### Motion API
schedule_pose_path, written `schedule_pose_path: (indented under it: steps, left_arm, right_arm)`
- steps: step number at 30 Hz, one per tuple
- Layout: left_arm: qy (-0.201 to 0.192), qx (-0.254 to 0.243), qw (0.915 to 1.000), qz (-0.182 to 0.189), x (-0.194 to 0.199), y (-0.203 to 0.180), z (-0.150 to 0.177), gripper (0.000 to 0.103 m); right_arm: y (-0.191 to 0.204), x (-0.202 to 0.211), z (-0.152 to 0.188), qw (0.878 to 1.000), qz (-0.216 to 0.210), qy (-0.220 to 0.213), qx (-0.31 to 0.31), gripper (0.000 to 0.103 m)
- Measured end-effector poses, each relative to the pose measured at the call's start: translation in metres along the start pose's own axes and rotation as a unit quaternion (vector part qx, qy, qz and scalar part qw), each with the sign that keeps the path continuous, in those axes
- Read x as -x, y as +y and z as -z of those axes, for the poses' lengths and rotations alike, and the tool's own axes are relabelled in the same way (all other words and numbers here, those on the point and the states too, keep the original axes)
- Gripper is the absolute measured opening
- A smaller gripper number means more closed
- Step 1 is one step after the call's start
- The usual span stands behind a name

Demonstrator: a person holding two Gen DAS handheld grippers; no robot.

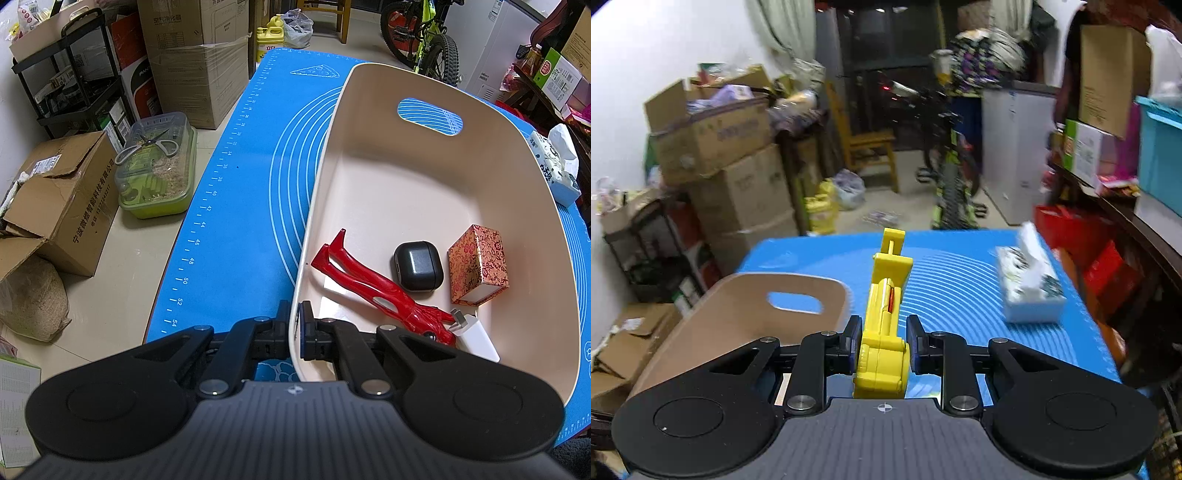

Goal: Organize rigid objects
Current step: 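Carry the yellow toy into the bin and release it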

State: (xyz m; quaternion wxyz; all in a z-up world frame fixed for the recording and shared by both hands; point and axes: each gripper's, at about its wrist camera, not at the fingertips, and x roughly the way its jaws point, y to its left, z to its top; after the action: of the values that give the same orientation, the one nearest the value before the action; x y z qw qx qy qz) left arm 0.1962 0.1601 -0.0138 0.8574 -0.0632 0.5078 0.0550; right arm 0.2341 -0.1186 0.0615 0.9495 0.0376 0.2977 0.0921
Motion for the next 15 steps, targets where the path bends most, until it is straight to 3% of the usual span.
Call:
schedule_pose_path:
  steps: [8, 15]
  left_arm:
    - [0.0, 0.0, 1.0, 0.0, 0.0, 0.0, 0.0, 0.006]
    - [0.0, 0.0, 1.0, 0.0, 0.0, 0.0, 0.0, 0.006]
  right_arm:
    - [0.05, -0.002, -0.002, 0.998, -0.054, 0.003, 0.03, 0.034]
    - [0.094, -0.019, 0.016, 0.993, -0.087, 0.042, 0.072, 0.034]
